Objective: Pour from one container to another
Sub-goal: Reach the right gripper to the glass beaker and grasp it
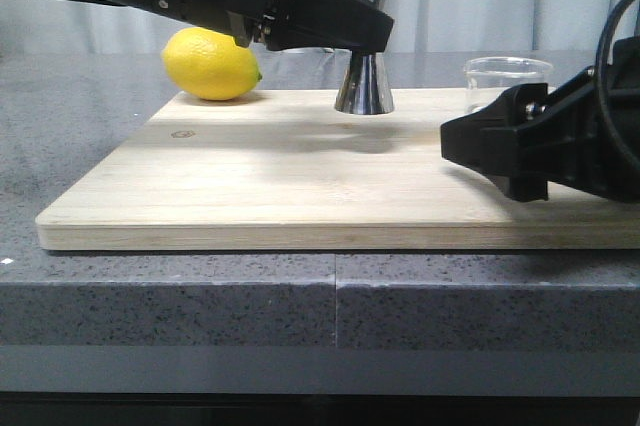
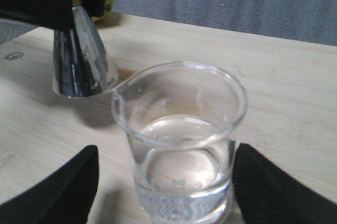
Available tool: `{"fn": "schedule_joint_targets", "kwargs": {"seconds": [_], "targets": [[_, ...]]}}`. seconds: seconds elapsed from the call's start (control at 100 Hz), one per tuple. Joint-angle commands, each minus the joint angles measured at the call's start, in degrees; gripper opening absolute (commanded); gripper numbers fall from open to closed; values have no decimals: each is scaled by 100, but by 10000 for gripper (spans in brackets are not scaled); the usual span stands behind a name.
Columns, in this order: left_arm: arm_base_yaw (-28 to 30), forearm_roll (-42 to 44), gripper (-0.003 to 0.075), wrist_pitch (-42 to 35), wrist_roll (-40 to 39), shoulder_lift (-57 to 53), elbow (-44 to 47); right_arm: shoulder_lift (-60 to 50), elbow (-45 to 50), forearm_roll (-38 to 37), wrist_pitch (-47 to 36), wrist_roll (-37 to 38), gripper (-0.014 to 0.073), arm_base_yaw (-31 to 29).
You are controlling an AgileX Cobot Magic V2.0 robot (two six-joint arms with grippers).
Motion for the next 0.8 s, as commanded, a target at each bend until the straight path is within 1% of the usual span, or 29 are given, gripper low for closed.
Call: {"fn": "schedule_joint_targets", "kwargs": {"seconds": [0.0,0.17,0.48,0.68,0.79], "targets": [[-29,-408,-21,638,-59,-364,-177,-32,-146,12,-659,-50,459,-108],[-29,-370,-21,638,-59,-364,-177,-24,-146,12,-763,-50,384,-224],[-29,-361,-21,638,-59,-364,-177,-24,-146,12,-763,-50,368,-224],[-29,-361,-21,638,-59,-364,-177,-24,-146,12,-787,-50,238,-224],[-29,-361,-21,638,-59,-364,-177,-24,-146,12,-886,-50,206,-224]]}}
